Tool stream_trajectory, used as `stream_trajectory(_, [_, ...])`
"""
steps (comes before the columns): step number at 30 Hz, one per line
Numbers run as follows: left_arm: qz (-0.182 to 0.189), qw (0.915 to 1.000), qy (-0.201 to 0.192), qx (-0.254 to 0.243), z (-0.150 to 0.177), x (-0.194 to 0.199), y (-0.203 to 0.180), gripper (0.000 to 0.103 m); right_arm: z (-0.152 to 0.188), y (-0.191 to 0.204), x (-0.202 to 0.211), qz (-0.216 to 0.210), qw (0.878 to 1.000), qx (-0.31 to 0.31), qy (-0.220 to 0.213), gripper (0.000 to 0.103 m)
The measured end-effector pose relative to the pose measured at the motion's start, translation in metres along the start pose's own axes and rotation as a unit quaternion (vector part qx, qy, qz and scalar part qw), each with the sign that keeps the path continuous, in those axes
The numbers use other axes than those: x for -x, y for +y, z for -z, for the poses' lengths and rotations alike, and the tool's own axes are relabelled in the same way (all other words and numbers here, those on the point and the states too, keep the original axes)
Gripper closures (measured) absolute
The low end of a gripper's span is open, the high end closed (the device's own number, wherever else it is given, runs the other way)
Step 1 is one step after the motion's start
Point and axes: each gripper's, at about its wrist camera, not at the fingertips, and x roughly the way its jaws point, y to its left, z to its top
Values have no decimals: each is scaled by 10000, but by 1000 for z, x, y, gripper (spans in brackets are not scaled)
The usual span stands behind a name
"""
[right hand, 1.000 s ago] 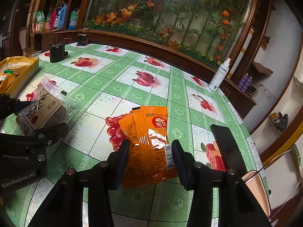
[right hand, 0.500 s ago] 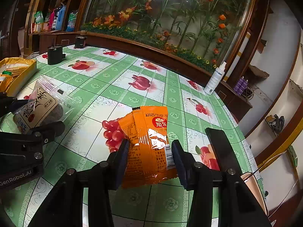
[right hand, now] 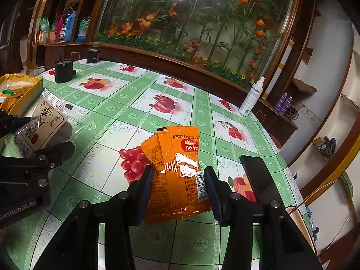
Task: Organize snacks
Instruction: 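Carry the bread bag with left while right carries orange pack over tray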
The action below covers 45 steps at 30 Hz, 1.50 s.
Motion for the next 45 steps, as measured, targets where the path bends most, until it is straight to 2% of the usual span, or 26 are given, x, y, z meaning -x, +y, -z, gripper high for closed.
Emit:
stream_trajectory(10, [-196,9990,-408,-66,-5,16,0,43,-3,-8,7,-95,9993,-355,-26,54])
stream_trajectory(20, [62,9962,-814,305,-14,48,12,43,-3,-10,36,-504,9938,-987,-88,54])
stream_trajectory(24, [135,9949,-883,466,-12,65,24,43,-7,0,50,-720,9922,-1004,-156,54])
stream_trajectory(29, [35,9932,-947,670,-3,91,52,43,-17,24,67,-1072,9902,-850,-282,54])
stream_trajectory(33, [-97,9918,-925,876,10,111,84,43,-27,54,75,-1610,9842,-683,-284,53])
stream_trajectory(35, [-225,9908,-907,978,19,120,101,43,-32,72,76,-1901,9797,-593,-237,53])
stream_trajectory(40, [-528,9880,-790,1219,47,137,139,43,-46,107,80,-2309,9720,-401,-201,53])
stream_trajectory(45, [-744,9838,-645,1500,78,146,169,43,-68,151,84,-2842,9586,-108,-144,53])
